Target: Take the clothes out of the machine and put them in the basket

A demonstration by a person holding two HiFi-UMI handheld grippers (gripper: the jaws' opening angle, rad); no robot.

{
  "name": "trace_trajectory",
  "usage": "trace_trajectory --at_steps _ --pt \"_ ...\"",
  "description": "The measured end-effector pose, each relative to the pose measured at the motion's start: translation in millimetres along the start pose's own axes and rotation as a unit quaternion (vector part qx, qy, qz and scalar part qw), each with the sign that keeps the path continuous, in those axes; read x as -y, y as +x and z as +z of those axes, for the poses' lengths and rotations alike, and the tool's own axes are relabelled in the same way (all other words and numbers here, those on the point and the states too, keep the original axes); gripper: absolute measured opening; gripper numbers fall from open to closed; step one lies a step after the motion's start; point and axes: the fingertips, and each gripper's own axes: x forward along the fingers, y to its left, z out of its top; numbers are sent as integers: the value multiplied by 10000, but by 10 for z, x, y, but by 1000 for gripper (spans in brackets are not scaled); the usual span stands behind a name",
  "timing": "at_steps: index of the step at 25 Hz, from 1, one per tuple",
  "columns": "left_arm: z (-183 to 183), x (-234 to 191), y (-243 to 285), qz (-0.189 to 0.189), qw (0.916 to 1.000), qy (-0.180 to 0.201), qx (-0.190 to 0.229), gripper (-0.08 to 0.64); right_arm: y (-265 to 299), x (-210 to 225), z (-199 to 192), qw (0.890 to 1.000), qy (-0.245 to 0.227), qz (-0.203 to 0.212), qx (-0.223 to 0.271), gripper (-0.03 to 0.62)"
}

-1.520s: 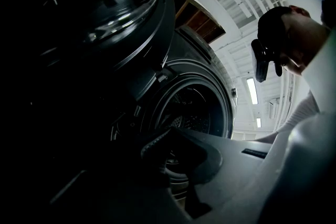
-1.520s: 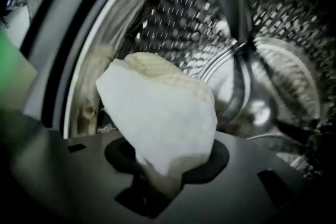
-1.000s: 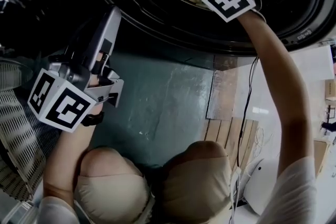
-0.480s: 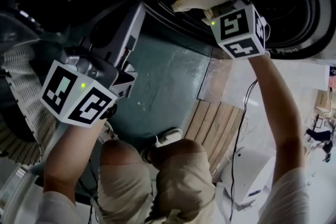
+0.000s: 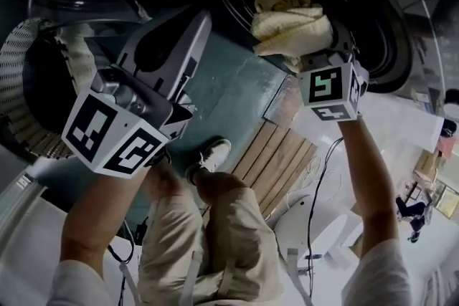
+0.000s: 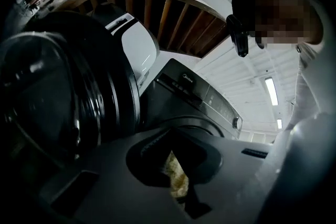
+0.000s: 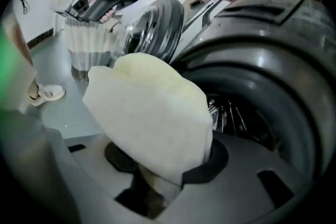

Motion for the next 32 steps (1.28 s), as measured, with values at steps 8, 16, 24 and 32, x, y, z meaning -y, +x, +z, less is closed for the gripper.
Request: trace_trajectory --at_steps 8,16,24,32 --pt "768 282 -480 738 9969 -143 250 11 -576 63 544 9974 293 578 318 196" --pt "1939 570 -1377 1791 9794 85 929 11 -1281 127 1359 9899 266 1129 819 196" --pt "2931 628 -2920 2948 9428 206 1540 11 -2103 -164 2825 9765 175 1825 1133 196" --pt "3522 384 -4421 4156 8788 -12 2345 11 -2384 -720 4448 9565 -373 2419 1590 196"
